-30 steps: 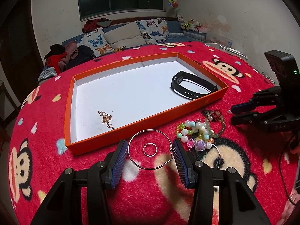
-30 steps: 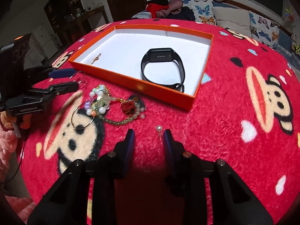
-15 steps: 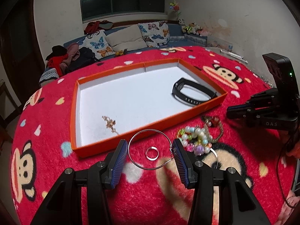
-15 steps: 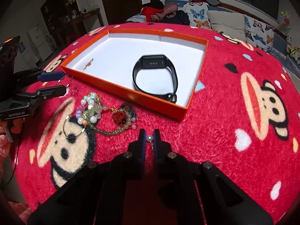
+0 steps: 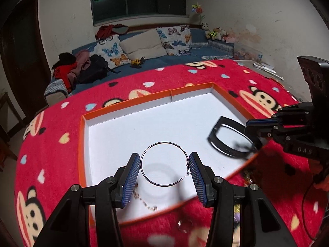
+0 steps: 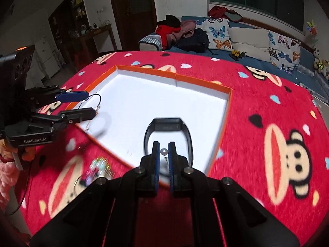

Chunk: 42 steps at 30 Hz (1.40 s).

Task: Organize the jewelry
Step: 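Place the silver hoop and pearl earring into the white tray with both tools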

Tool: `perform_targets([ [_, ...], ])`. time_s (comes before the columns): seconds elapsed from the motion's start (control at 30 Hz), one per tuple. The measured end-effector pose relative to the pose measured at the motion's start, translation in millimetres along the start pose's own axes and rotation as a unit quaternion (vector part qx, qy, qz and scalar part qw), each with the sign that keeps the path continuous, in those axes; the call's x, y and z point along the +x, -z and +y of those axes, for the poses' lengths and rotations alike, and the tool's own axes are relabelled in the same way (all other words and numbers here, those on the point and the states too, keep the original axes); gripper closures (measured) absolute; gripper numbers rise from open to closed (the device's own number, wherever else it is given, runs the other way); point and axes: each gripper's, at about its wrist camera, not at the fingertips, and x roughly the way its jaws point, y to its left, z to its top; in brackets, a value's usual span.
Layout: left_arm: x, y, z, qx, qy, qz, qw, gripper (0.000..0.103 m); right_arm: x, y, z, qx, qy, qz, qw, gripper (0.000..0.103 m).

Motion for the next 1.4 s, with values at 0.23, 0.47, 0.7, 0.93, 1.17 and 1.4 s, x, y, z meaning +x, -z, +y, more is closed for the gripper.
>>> perform_targets([
  [0.23, 39.3, -4.3, 9.2, -0.011, 0.002, 0.028, 0.9996, 0.051, 20.9, -3.5, 1.6, -0.005, 0.003, 0.018, 1.0, 0.094],
  [0.47, 55.7, -1.2, 7.8, -0.008, 0.001, 0.038, 0.9992, 0.051, 29.0, -2.0, 0.2, 0.002, 0.001, 0.028, 1.0, 0.093],
  [0.7, 60.1, -1.2, 4.9, -0.007, -0.002, 0.042, 0.9991, 0.05, 30.6, -0.3, -0.8, 0.005, -0.001, 0.03, 1.0, 0.092],
  [0.93, 64.2, -2.4, 2.8, -0.007, -0.004, 0.047, 0.9989, 0.05, 30.2, -2.1, 0.1, 0.001, 0.002, 0.029, 1.0, 0.09],
  [1.17, 62.0, -3.3, 0.4, -0.007, -0.012, 0.048, 0.9988, 0.046, 19.1, -1.5, 3.0, -0.005, 0.009, 0.021, 1.0, 0.079],
  [1.4, 26.8, -0.8, -5.6, -0.013, -0.02, 0.022, 0.9995, 0.046, -9.9, 6.9, 10.2, -0.01, 0.014, 0.0, 1.0, 0.063],
])
